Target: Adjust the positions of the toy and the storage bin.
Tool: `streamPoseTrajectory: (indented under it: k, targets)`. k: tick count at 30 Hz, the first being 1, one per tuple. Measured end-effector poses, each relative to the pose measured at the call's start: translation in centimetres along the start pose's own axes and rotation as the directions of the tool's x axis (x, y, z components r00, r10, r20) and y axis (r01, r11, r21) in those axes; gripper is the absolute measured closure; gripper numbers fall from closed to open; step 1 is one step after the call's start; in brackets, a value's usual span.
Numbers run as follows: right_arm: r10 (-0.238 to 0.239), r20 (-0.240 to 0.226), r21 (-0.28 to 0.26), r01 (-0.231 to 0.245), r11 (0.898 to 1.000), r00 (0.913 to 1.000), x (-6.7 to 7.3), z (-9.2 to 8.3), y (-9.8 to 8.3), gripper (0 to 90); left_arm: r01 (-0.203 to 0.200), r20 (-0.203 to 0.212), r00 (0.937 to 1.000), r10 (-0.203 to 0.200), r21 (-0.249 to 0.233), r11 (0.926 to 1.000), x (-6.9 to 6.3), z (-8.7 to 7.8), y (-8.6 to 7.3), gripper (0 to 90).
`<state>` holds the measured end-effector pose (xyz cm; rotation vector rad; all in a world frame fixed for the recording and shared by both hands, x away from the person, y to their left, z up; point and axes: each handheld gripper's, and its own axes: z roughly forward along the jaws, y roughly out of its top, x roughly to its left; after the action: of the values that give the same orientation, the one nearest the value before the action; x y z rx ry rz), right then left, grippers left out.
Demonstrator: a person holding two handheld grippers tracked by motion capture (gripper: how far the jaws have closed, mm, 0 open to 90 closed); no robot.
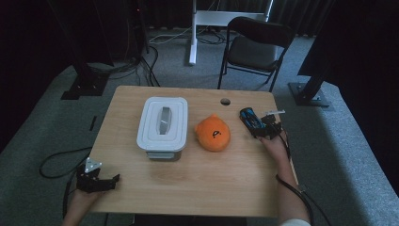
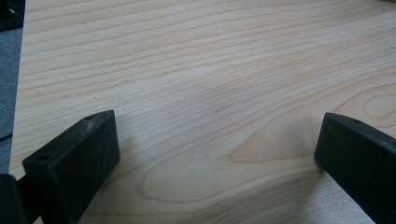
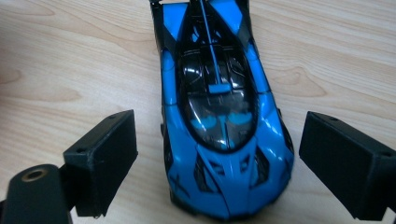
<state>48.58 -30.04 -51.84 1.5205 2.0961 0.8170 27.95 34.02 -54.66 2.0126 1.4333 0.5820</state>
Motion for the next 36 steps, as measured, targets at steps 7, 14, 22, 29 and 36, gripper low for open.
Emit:
streamPoseTrajectory:
  k: [7, 14, 22, 29, 36]
  targets:
    - [-0.008, 0.009, 0.030, 0.008, 1.000, 0.9999, -0.2, 1.6, 0.7, 10.7, 0.000, 0.000, 1.0000, 0.000, 0.000, 1.0000, 0.0, 0.0, 0.0, 0.4]
    - [0.019, 0.004, 0.050, -0.019, 0.999, 0.9998, -0.8, 2.2, 0.7, 10.8, 0.002, -0.002, 1.0000, -0.002, 0.000, 1.0000, 0.0, 0.0, 0.0, 0.4]
    - [0.010, -0.009, 0.076, -0.009, 0.997, 0.9999, -0.4, 2.7, 0.3, 15.6, 0.005, -0.003, 1.0000, -0.005, 0.000, 1.0000, 0.0, 0.0, 0.0, 0.4]
    - [0.011, 0.001, 0.073, -0.011, 0.997, 0.9999, -0.4, 2.4, 0.2, 21.6, 0.004, -0.003, 1.0000, -0.004, 0.000, 1.0000, 0.0, 0.0, 0.0, 0.4]
    - [0.026, -0.004, 0.077, -0.026, 0.997, 0.9997, -0.4, 1.9, -0.1, 22.3, 0.004, -0.003, 1.0000, -0.004, 0.000, 1.0000, 0.0, 0.0, 0.0, 0.4]
